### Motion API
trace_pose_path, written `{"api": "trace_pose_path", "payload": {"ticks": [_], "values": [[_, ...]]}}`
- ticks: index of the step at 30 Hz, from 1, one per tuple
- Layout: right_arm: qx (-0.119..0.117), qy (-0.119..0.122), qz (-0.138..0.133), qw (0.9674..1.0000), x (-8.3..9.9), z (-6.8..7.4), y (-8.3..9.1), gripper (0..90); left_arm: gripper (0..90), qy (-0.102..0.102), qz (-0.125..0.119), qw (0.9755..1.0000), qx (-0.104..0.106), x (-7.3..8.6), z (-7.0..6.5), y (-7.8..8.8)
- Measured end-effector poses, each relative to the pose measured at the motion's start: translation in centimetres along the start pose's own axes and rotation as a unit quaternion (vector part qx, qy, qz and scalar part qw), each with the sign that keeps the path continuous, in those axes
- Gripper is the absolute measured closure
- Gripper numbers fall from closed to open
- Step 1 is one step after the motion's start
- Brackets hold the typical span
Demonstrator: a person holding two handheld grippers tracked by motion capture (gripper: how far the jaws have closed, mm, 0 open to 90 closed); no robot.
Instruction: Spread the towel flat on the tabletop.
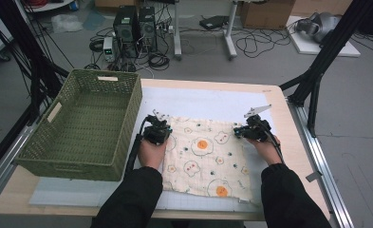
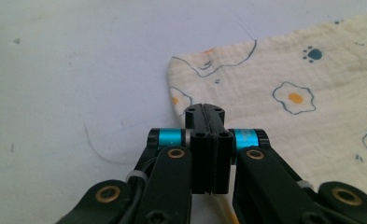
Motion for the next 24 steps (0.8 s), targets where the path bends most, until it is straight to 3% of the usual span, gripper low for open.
{"api": "trace_pose_path", "payload": {"ticks": [1, 2, 4, 5, 8, 9, 10, 14, 17, 19, 22, 24], "values": [[-0.006, -0.013, -0.011, 0.9998, -0.2, -0.2, 0.1, 79.9, 83.7, 0.011, -0.007, 0.9999, 0.003, -0.1, 0.2, 0.0], [-0.012, -0.023, -0.012, 0.9996, -0.2, -0.4, 0.1, 74.9, 80.1, 0.015, 0.001, 0.9998, 0.01, -0.2, 0.4, -0.2], [-0.002, -0.025, -0.009, 0.9996, -0.4, -0.9, 0.1, 68.7, 76.4, 0.012, 0.012, 0.9997, 0.02, -0.3, 0.6, -0.7], [-0.009, -0.032, -0.015, 0.9993, -0.5, -1.0, 0.1, 65.1, 73.7, 0.022, 0.012, 0.9991, 0.035, -0.6, 0.7, -1.0], [-0.008, -0.04, -0.022, 0.9989, -0.9, -1.2, 0.0, 57.8, 70.6, 0.02, 0.009, 0.9994, 0.027, -0.9, 1.0, -1.4], [-0.009, -0.046, -0.019, 0.9987, -1.1, -1.3, -0.1, 54.0, 69.4, 0.017, 0.022, 0.9992, 0.029, -0.9, 1.1, -1.7], [-0.006, -0.047, -0.012, 0.9988, -1.2, -1.4, -0.2, 53.4, 68.8, 0.006, 0.031, 0.9991, 0.03, -1.0, 1.1, -1.9], [-0.002, -0.046, -0.01, 0.9989, -1.6, -1.4, -0.5, 50.9, 66.6, -0.004, 0.04, 0.9984, 0.039, -1.7, 0.9, -2.5], [0.001, -0.042, 0.003, 0.9991, -1.3, -1.5, -0.9, 48.8, 64.7, -0.026, 0.068, 0.997, 0.027, -1.7, 0.8, -3.1], [0.004, -0.047, 0.011, 0.9988, -1.1, -1.6, -1.1, 48.6, 61.8, -0.021, 0.078, 0.9965, 0.022, -1.5, 1.0, -3.3], [0.023, -0.049, 0.018, 0.9984, -0.8, -2.0, -1.1, 51.2, 64.2, -0.027, 0.076, 0.9964, 0.025, -1.3, 1.0, -3.5], [0.028, -0.051, 0.014, 0.9982, -0.8, -2.1, -1.0, 57.1, 74.1, -0.028, 0.074, 0.9963, 0.033, -1.3, 0.8, -3.5]]}}
Point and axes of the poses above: each handheld gripper's, and its own axes: y roughly backward along the jaws, x roughly out of its underside, z roughly to its left, the point moved 4 cm from there along -y, roughly forward along the jaws, and after that the axes turned 9 degrees about -y, right-handed, at the moved point
